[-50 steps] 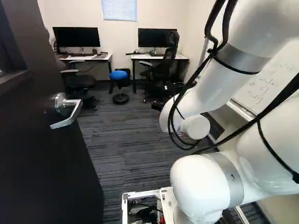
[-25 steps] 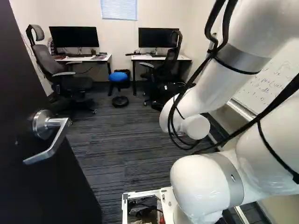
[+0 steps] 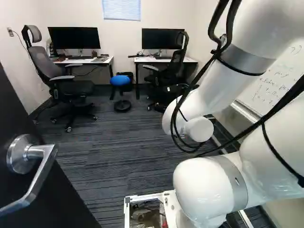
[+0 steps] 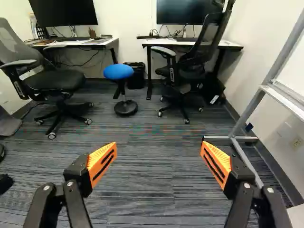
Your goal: Open the door and move inside
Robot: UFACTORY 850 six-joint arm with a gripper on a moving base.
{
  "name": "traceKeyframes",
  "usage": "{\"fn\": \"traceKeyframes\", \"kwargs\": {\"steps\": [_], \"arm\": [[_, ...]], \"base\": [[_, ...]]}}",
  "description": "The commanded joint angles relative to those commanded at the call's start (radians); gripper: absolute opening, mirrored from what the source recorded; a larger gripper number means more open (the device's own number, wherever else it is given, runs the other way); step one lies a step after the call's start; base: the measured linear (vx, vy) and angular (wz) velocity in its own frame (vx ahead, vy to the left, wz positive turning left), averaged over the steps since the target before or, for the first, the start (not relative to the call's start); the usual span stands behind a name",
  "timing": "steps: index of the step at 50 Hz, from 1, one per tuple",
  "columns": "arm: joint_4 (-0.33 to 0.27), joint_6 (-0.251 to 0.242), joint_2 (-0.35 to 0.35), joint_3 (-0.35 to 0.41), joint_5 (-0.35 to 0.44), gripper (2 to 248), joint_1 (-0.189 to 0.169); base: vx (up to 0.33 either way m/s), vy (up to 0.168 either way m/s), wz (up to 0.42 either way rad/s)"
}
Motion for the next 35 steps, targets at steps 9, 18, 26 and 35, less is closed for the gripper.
{"fn": "traceKeyframes", "kwargs": {"steps": [9,18,26,35], "arm": [[0.000,0.000,0.000,0.000,0.000,247,0.000],[0.000,0.000,0.000,0.000,0.000,247,0.000],[0.000,0.000,0.000,0.000,0.000,247,0.000],[0.000,0.000,0.000,0.000,0.000,247,0.000]], "base": [[0.101,0.003,0.004],[0.023,0.001,0.001],[-0.008,-0.001,-0.001],[0.000,0.000,0.000]]}}
